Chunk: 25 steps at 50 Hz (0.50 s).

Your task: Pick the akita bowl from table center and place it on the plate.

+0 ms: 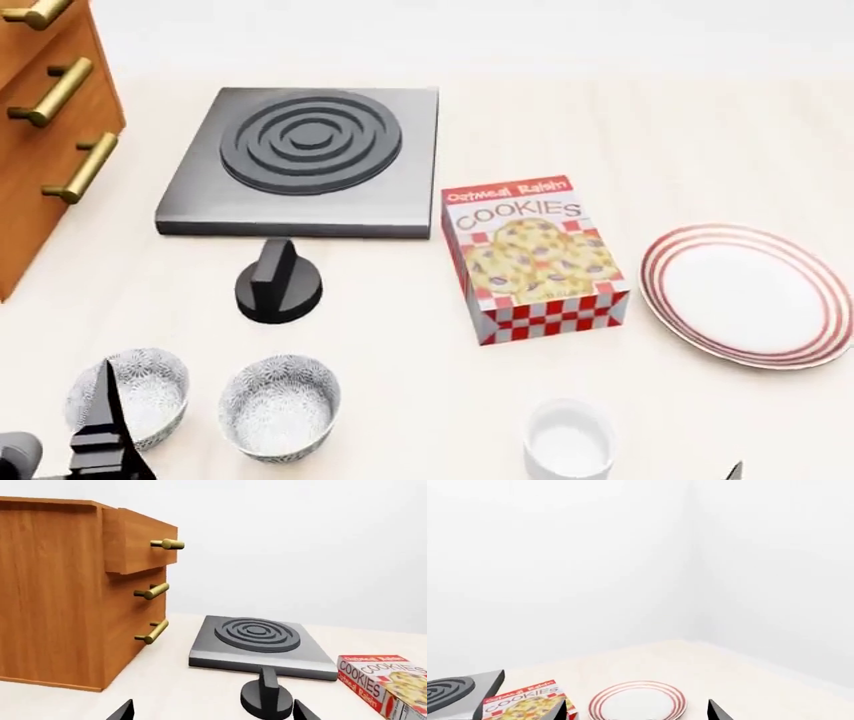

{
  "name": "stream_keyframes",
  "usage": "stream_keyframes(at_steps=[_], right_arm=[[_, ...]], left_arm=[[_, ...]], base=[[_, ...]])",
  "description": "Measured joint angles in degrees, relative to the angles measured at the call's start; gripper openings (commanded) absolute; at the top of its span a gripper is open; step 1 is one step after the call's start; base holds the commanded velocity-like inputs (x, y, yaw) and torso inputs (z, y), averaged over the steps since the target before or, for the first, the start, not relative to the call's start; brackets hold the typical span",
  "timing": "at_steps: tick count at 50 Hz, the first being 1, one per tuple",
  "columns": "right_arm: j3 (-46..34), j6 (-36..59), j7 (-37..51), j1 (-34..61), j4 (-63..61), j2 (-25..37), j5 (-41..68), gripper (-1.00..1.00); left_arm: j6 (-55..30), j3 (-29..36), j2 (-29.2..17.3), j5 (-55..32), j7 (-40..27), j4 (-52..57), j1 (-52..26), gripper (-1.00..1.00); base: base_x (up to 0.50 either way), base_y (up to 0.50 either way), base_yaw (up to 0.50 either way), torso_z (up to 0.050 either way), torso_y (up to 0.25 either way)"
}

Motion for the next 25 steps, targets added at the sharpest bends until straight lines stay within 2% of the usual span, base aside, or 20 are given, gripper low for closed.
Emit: stream_keyframes(at_steps=[9,23,25], right_arm=[[0.0,-0.8,1.2,-0.7,-0.8,0.7,0.3,1.0],[-0.2,-1.7,2.6,-1.5,-1.2,1.6,1.2,1.0],[-0.4,-1.8,2.8,-1.6,-1.2,1.8,1.2,1.0]], left_arm=[[-0.4,0.0,-0.6,-0.9,-0.5,0.5,-0.2,1.0],[-0.6,0.0,-1.5,-2.0,-1.1,1.1,-0.1,1.0],[-0.5,0.0,-1.6,-2.1,-1.2,1.2,0.0,1.0]], base=[[0.49,0.0,0.0,0.0,0.0],[0.0,0.0,0.0,0.0,0.0],[0.41,0.0,0.0,0.0,0.0]])
